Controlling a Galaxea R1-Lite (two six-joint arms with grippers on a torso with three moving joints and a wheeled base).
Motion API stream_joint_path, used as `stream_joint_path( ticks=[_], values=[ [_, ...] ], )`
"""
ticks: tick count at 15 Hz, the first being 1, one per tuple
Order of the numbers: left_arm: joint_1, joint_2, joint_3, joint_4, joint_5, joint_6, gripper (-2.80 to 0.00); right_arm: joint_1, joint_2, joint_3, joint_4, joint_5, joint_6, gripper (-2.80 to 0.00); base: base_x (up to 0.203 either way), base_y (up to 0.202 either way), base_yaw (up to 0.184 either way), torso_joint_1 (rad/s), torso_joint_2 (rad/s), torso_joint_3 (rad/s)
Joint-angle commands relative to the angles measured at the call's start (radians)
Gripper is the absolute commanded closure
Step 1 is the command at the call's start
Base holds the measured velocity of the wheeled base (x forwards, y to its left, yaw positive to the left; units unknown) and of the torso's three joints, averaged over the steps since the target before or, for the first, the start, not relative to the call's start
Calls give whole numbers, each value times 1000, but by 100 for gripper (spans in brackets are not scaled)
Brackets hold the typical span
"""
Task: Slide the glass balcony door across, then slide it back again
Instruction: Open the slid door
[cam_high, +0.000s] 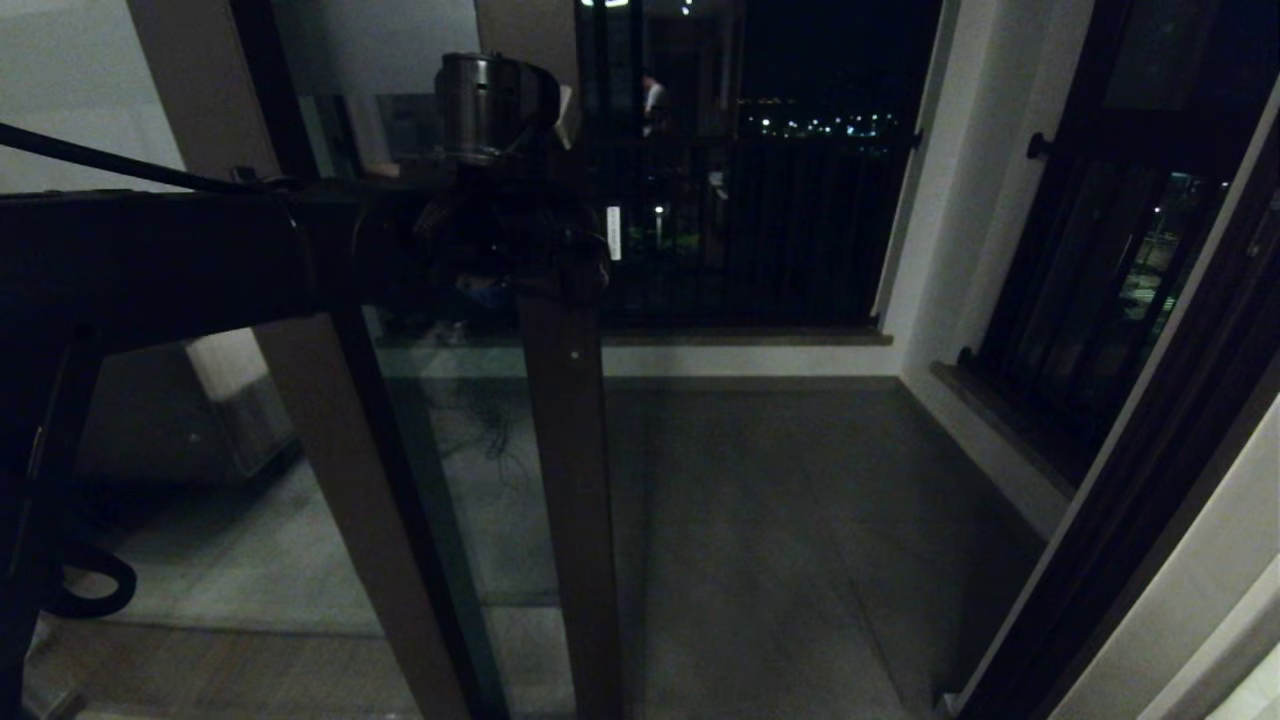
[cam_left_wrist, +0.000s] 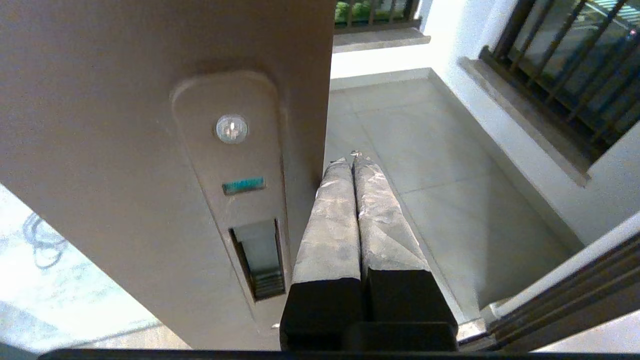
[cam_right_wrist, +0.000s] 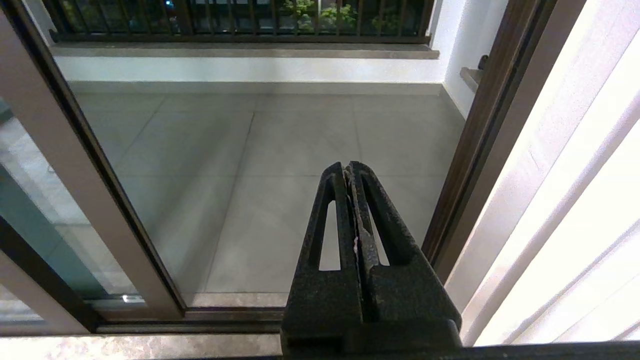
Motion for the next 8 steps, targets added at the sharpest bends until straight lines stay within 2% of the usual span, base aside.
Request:
stream_joint_path(
  ticks=[1, 8],
  values=[
    [22, -11, 13, -3, 0, 0, 0, 0, 2, 0, 0, 1, -1, 0, 0, 0, 0, 0, 0, 0],
    [77, -38, 35, -3, -3, 0, 0, 0, 2, 0, 1, 1, -1, 0, 0, 0, 0, 0, 0, 0]
  ],
)
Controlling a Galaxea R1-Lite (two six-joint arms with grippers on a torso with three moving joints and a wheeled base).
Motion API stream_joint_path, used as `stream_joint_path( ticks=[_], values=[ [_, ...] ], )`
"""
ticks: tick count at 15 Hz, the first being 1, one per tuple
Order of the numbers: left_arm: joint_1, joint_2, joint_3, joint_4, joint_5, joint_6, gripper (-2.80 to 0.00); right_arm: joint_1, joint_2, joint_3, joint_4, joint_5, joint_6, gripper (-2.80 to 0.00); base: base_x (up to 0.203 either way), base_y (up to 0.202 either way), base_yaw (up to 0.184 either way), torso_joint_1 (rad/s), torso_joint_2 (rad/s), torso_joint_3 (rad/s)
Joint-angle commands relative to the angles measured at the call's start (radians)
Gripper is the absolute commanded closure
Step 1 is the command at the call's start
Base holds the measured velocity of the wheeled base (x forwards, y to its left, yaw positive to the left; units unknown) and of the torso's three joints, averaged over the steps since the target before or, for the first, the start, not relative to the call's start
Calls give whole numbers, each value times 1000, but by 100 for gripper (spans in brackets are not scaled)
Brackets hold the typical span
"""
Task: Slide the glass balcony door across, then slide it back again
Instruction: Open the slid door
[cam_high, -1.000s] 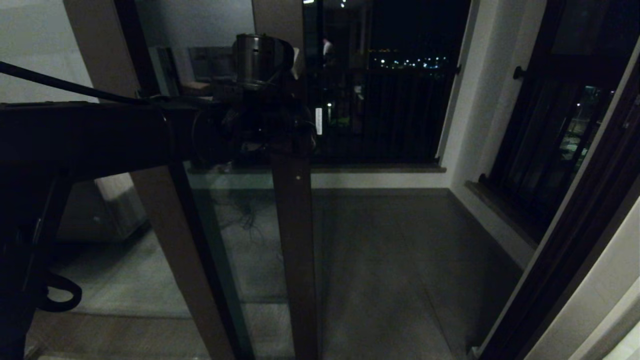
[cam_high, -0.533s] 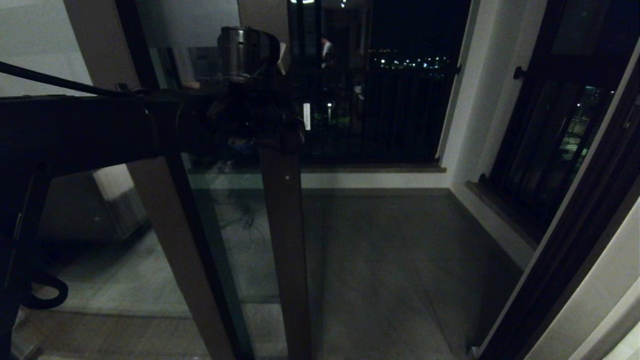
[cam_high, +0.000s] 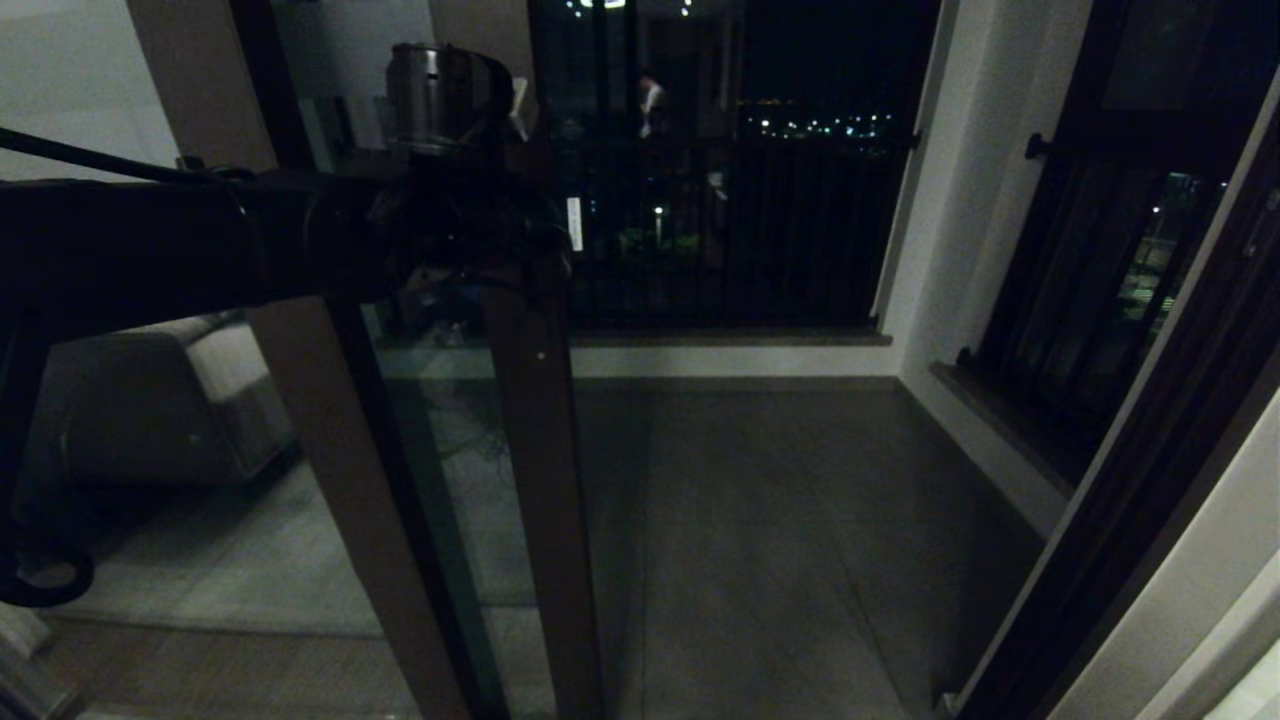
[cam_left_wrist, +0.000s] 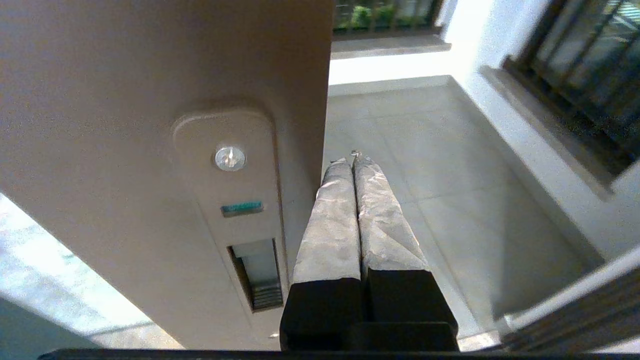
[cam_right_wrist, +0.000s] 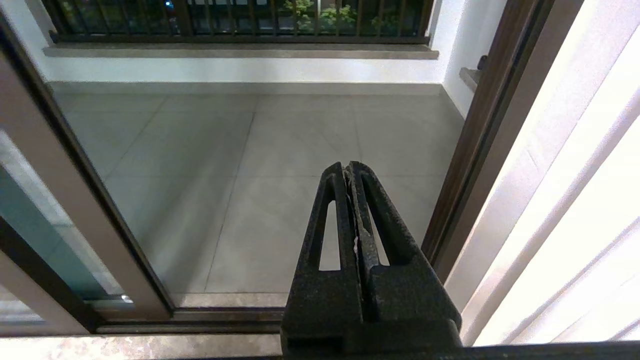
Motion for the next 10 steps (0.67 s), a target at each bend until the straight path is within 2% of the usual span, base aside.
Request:
stream_joint_path(
  ticks=[1, 10],
  values=[
    [7, -9, 1, 1, 2, -2, 0, 0, 2, 0, 2, 0, -1, 0, 0, 0, 0, 0, 0, 0],
    [48, -21, 16, 1, 2, 0, 0, 0, 2, 0, 0, 0, -1, 0, 0, 0, 0, 0, 0, 0]
  ],
)
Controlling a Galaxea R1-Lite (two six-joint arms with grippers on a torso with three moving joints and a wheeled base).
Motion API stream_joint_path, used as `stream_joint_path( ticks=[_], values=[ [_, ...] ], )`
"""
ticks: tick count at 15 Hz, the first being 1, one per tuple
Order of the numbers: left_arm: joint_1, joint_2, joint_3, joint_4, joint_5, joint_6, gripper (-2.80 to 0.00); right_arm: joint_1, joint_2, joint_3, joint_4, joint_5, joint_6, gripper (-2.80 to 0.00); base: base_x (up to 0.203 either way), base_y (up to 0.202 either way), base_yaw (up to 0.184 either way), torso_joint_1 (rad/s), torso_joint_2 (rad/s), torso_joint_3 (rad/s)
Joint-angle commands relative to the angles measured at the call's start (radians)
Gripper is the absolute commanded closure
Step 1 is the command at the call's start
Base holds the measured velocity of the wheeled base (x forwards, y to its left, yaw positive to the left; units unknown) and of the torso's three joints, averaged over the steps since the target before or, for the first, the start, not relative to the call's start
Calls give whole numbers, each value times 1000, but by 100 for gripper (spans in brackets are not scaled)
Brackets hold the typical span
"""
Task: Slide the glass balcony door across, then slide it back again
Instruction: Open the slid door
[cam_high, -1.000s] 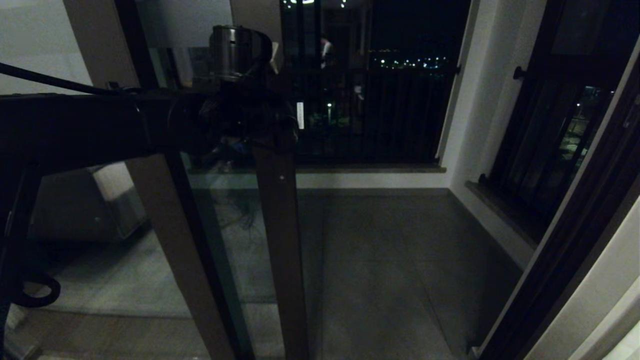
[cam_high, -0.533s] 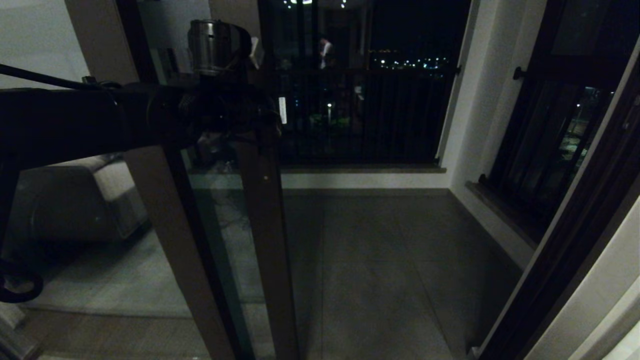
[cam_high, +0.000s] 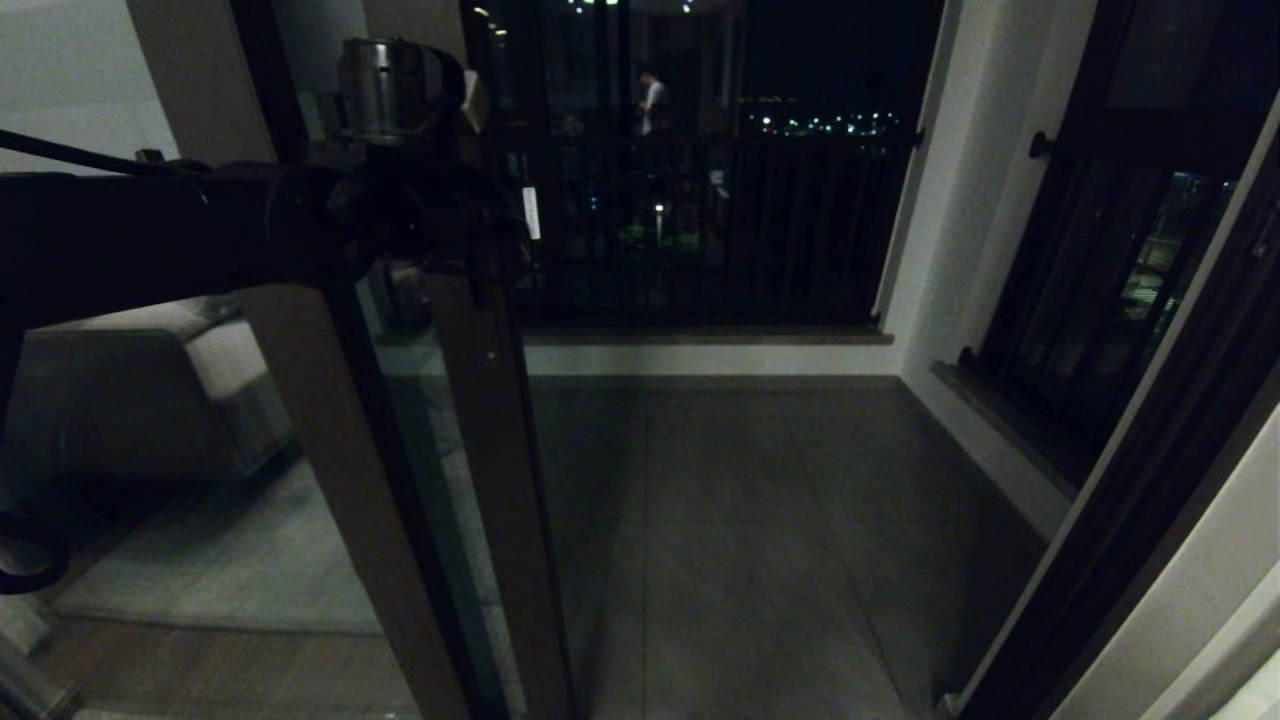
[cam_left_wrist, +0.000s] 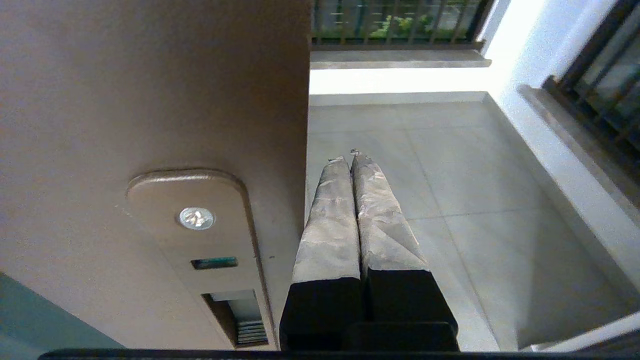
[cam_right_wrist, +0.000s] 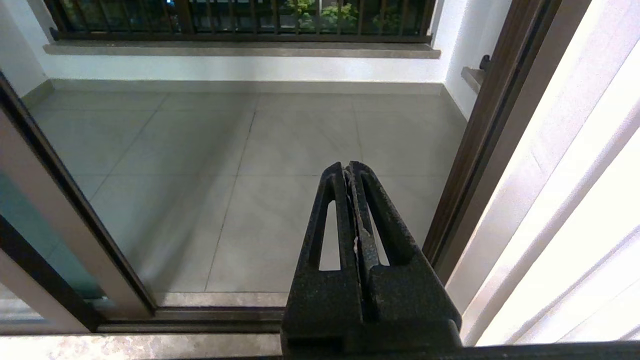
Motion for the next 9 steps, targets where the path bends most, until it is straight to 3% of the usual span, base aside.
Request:
stream_joint_path(
  ticks=[1, 9],
  values=[
    [16, -12, 16, 2, -5, -1, 0, 0, 2, 0, 0, 0, -1, 0, 0, 0, 0, 0, 0, 0],
    [46, -39, 66, -7, -9, -3, 0, 0, 2, 0, 0, 0, -1, 0, 0, 0, 0, 0, 0, 0]
  ],
)
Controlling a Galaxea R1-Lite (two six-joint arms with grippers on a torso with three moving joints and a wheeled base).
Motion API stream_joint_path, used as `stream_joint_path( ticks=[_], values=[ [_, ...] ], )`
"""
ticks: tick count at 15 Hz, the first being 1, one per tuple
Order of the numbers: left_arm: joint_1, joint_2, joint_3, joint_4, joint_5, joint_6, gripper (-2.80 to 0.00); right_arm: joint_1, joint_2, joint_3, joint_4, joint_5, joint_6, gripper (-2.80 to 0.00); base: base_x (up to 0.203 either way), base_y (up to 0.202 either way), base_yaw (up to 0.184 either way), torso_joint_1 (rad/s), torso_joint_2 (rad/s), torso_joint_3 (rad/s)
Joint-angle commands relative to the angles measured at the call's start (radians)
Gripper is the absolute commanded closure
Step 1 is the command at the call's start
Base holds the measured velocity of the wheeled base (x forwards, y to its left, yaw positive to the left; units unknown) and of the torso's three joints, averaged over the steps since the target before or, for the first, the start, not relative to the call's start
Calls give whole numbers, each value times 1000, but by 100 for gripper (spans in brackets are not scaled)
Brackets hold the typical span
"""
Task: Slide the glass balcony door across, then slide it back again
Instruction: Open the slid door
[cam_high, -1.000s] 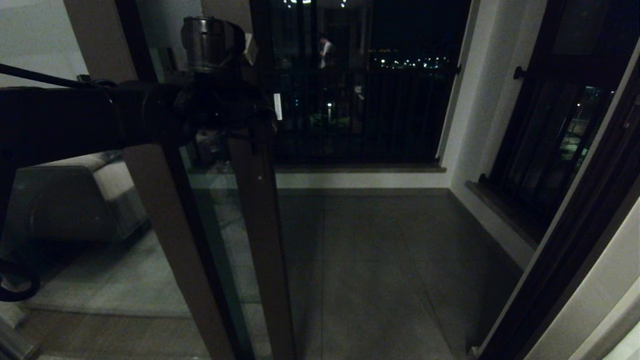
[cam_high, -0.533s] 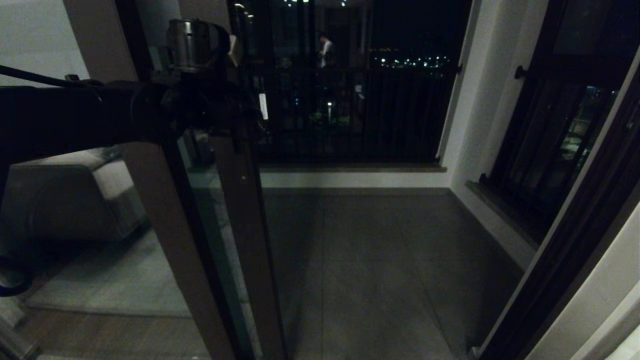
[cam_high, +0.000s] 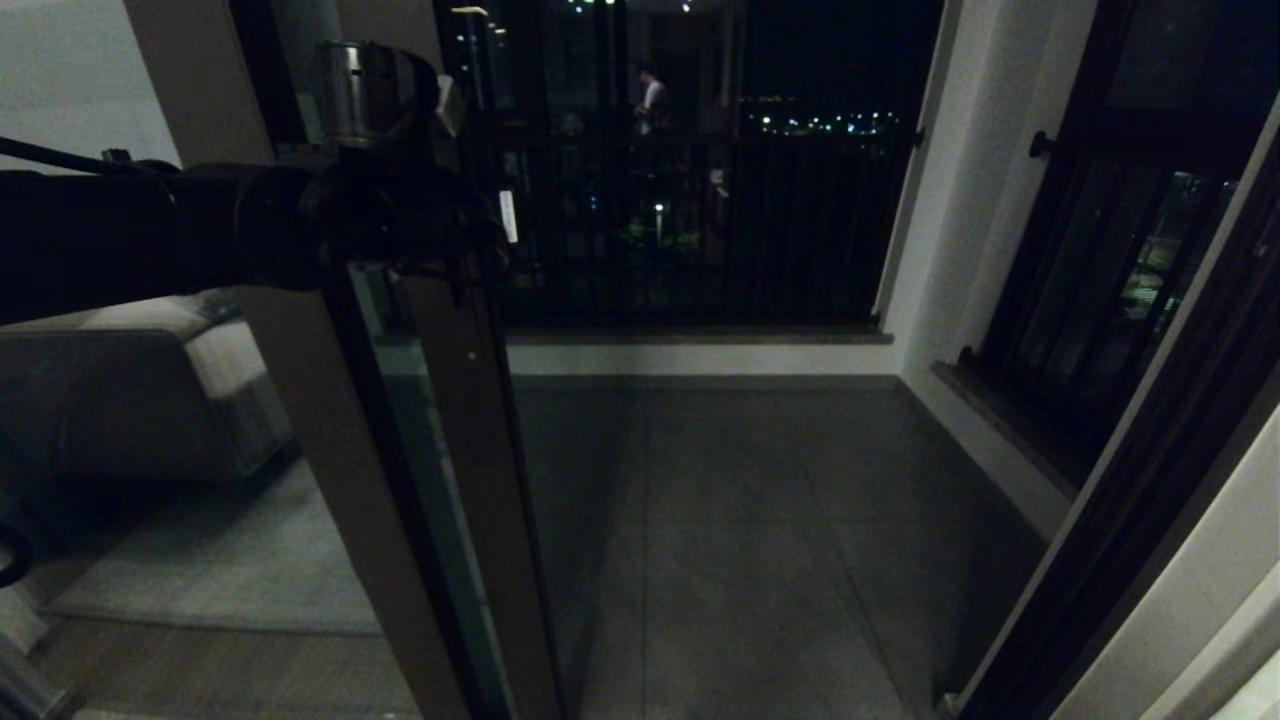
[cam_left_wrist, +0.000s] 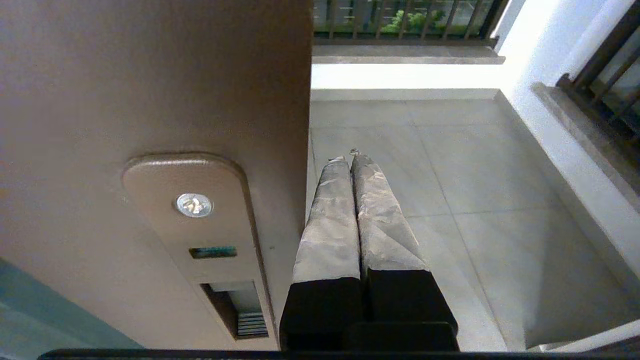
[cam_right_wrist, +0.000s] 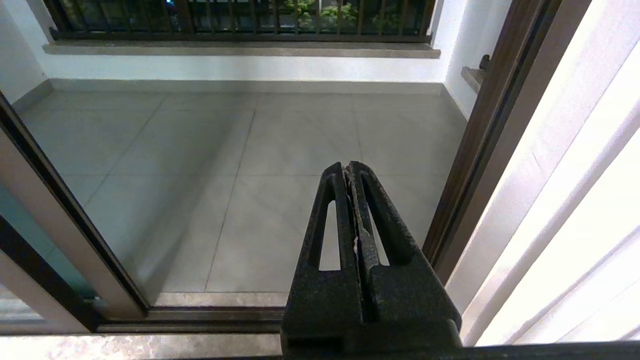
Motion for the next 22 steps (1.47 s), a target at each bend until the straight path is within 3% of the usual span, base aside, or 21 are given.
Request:
stream_joint_path(
  ticks=[1, 12, 22],
  values=[
    [17, -14, 16, 0, 1, -2, 0, 0, 2, 0, 0, 0, -1, 0, 0, 0, 0, 0, 0, 0],
    [55, -66, 117, -5, -11, -4, 0, 0, 2, 0, 2, 0, -1, 0, 0, 0, 0, 0, 0, 0],
    [75, -77, 119, -5, -11, -7, 0, 0, 2, 0, 0, 0, -1, 0, 0, 0, 0, 0, 0, 0]
  ],
)
